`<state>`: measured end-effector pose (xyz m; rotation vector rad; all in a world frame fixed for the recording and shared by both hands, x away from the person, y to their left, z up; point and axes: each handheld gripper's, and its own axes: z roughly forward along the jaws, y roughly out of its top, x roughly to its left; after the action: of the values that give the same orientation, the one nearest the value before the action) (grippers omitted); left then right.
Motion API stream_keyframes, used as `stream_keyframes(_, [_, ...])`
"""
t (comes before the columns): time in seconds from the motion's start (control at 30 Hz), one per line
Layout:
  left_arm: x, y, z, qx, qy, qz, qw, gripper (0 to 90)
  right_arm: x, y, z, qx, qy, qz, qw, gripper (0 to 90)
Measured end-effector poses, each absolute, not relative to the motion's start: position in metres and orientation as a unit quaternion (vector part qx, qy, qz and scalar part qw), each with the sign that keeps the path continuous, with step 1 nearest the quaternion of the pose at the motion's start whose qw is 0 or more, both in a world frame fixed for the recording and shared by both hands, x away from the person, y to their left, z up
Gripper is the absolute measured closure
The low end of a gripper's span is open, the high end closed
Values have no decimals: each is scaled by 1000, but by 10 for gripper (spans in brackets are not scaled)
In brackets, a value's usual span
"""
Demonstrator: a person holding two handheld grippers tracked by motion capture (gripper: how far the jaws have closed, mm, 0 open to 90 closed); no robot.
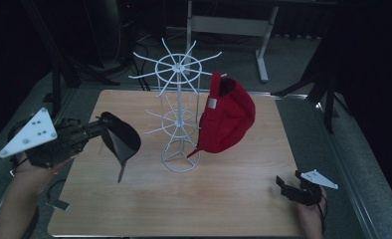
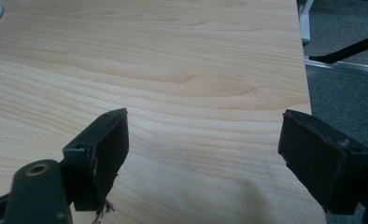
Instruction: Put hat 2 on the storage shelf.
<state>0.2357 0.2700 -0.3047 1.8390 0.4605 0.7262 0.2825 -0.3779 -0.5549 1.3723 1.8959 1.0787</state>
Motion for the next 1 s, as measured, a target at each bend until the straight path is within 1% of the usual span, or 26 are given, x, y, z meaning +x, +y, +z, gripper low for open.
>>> stream_keyframes(0.13, [245, 262, -290, 789, 177, 297, 509, 857, 283, -378, -555, 512, 706, 403, 277, 161])
stream_keyframes(0.27, [251, 259, -278, 793, 165, 283, 514, 856, 283, -378, -555, 511, 707, 403, 277, 162])
stream_keyframes(0.33, [250, 257, -273, 787, 157, 275, 529, 856, 283, -378, -555, 511, 707, 403, 277, 161])
stream_keyframes(0.47, [246, 253, -262, 777, 140, 275, 549, 856, 283, -378, -555, 511, 707, 402, 278, 162])
stream_keyframes(0.63, [241, 245, -251, 774, 121, 281, 554, 856, 283, -378, -555, 510, 707, 403, 279, 161])
stream_keyframes(0.9, [243, 235, -235, 767, 109, 284, 564, 856, 283, -378, -555, 510, 707, 403, 278, 162])
stream_keyframes(1.0, [245, 224, -225, 764, 100, 285, 570, 856, 282, -378, -555, 511, 707, 403, 278, 161])
